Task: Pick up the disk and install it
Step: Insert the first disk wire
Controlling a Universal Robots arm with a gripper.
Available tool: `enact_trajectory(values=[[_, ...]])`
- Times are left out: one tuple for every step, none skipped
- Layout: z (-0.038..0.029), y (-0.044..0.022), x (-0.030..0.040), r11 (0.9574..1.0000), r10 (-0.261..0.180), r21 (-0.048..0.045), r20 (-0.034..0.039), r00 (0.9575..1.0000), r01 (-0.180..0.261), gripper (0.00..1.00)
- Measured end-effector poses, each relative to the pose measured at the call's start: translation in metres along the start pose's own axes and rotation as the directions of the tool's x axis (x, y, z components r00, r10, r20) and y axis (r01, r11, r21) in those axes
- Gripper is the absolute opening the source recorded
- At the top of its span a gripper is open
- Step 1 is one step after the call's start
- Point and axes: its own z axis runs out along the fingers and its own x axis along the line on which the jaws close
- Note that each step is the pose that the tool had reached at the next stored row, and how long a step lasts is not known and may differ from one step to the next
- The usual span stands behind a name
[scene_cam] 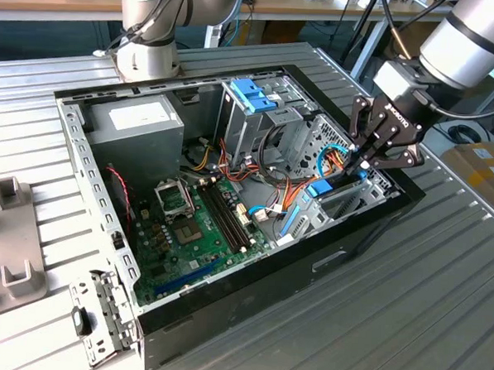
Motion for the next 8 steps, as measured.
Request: enact_trajectory(values=[[0.0003,0.0000,0.0001,1.0000,0.000,-0.0001,0.0001,1.0000,0.000,0.17],[0.0003,0.0000,0.0001,1.0000,0.000,0.0000,0.0000,1.0000,0.000,0.17],[0.0004,0.0000,0.0001,1.0000,0.000,0.0000,0.0001,1.0000,0.000,0.17],[0.0005,0.0000,0.0001,1.0000,0.000,0.0000,0.0004,1.0000,0.000,0.17],[0.0005,0.0001,0.0001,1.0000,0.000,0.0000,0.0005,1.0000,0.000,0.17],[0.0005,0.0001,0.0001,1.0000,0.000,0.0000,0.0006,1.0000,0.000,0.17],[0.0009,0.0001,0.0001,1.0000,0.000,0.0000,0.0007,1.0000,0.000,0.17],[0.0013,0.0000,0.0001,1.0000,0.000,-0.0001,0.0008,1.0000,0.000,0.17]])
